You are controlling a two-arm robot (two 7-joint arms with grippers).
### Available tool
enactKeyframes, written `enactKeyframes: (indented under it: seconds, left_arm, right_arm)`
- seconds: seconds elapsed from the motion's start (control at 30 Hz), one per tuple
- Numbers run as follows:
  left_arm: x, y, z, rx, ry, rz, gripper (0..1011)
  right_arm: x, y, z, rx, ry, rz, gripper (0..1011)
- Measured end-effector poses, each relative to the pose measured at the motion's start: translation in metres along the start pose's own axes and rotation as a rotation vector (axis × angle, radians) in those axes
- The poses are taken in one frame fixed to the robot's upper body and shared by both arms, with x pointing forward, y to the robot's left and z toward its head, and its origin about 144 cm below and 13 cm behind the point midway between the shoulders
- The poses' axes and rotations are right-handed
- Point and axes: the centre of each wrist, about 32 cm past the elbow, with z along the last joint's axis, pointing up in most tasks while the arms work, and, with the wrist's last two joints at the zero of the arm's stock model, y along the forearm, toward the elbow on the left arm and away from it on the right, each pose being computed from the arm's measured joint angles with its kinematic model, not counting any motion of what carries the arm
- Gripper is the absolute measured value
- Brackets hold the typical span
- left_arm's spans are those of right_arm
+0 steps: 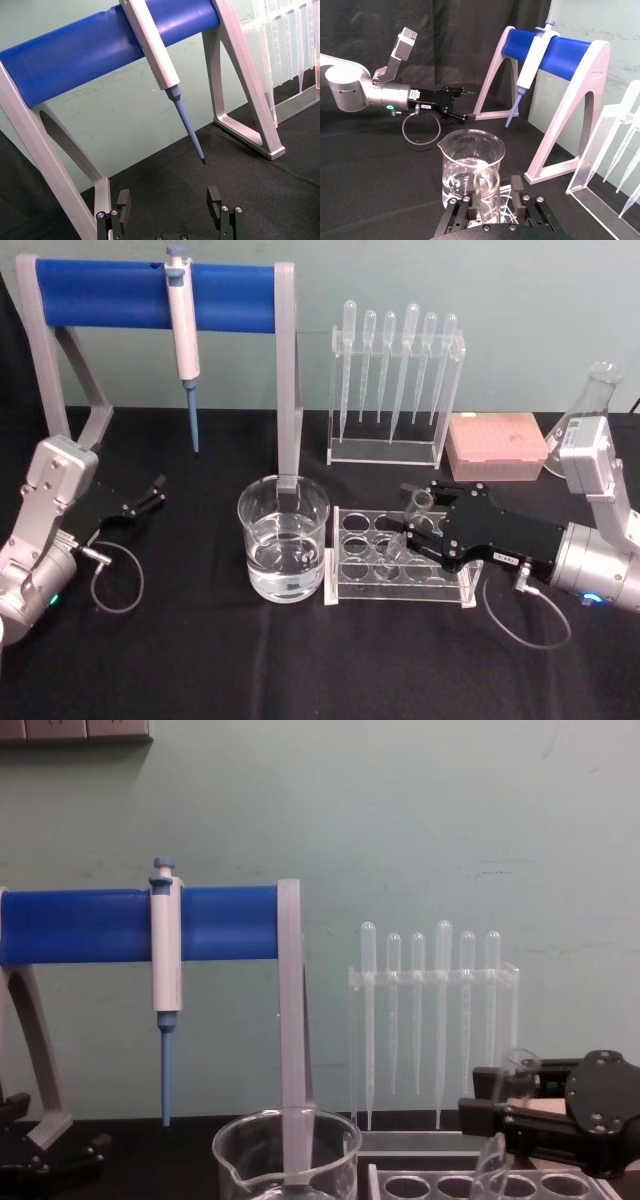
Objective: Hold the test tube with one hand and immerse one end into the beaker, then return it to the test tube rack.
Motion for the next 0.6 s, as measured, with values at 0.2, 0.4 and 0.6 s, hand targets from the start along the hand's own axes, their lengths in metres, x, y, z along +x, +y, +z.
enactKeyframes:
  seconds: [0.2,0.4,0.6]
  left_arm:
    - [0.0,0.0,0.0,0.0,0.0,0.0,1000]
    - [0.0,0.0,0.0,0.0,0.0,0.0,1000]
    - [0.0,0.0,0.0,0.0,0.0,0.0,1000]
  right_arm:
    - [0.0,0.0,0.0,0.0,0.0,0.0,547]
    - [-0.001,-0.005,0.009,0.071,-0.039,-0.025,743]
    - [-0.006,-0.014,0.019,0.167,-0.048,-0.097,930]
